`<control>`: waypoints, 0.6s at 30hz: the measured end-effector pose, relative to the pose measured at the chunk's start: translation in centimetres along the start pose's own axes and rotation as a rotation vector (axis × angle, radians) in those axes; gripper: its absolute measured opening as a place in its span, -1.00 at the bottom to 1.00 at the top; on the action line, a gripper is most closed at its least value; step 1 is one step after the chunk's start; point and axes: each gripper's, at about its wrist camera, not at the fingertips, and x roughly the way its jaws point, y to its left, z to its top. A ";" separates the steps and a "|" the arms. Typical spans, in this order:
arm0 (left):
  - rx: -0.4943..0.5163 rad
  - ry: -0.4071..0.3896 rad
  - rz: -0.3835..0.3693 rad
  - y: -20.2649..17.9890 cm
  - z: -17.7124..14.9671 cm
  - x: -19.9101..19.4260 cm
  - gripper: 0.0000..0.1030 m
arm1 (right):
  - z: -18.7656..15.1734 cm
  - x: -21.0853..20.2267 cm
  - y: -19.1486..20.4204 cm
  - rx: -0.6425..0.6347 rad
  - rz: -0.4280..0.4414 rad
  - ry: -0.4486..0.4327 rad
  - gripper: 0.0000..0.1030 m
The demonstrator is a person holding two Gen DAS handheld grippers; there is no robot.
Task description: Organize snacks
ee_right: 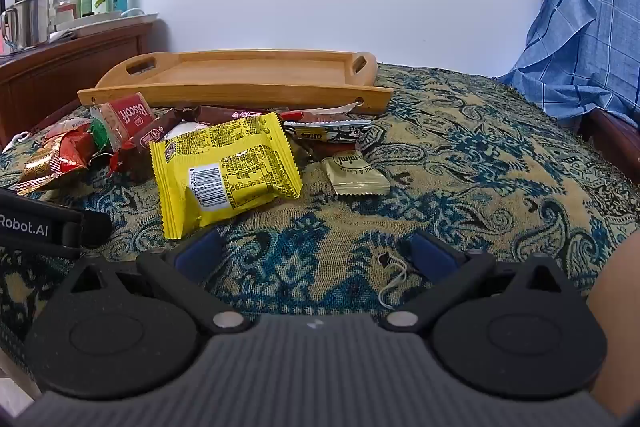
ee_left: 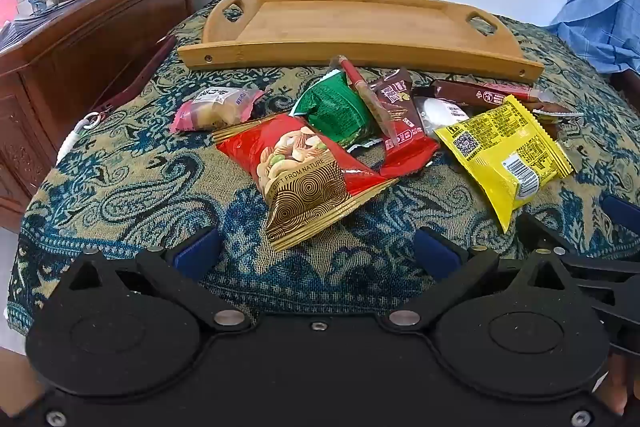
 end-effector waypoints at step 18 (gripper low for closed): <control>-0.005 0.000 -0.004 0.0 0.0 0.0 1.00 | -0.1 -0.1 0.1 -0.001 -0.002 -0.006 1.00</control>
